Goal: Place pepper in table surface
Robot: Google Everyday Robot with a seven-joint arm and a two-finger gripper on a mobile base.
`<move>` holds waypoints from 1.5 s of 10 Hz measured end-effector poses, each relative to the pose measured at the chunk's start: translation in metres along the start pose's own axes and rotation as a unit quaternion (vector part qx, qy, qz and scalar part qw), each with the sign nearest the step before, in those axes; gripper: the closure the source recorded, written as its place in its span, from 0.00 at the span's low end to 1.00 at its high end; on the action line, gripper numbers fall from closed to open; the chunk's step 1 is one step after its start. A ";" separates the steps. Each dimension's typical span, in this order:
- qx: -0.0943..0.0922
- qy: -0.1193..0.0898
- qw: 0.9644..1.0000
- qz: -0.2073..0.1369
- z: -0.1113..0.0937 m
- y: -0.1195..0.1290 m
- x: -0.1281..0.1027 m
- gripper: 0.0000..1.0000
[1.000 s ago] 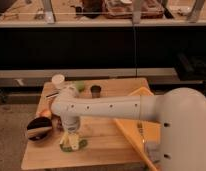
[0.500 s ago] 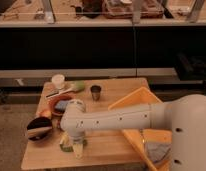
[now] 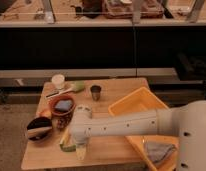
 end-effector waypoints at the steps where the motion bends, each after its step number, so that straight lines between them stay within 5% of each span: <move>1: 0.003 -0.004 1.000 0.002 0.003 0.001 0.003 0.20; 4: 0.007 -0.012 1.000 0.004 0.012 0.001 0.006 0.21; 7: 0.008 -0.014 1.000 0.007 0.016 0.000 0.007 0.39; 13: 0.009 -0.016 1.000 0.017 0.019 -0.001 0.009 0.42; 15: 0.008 -0.015 1.000 0.020 0.020 -0.001 0.009 0.59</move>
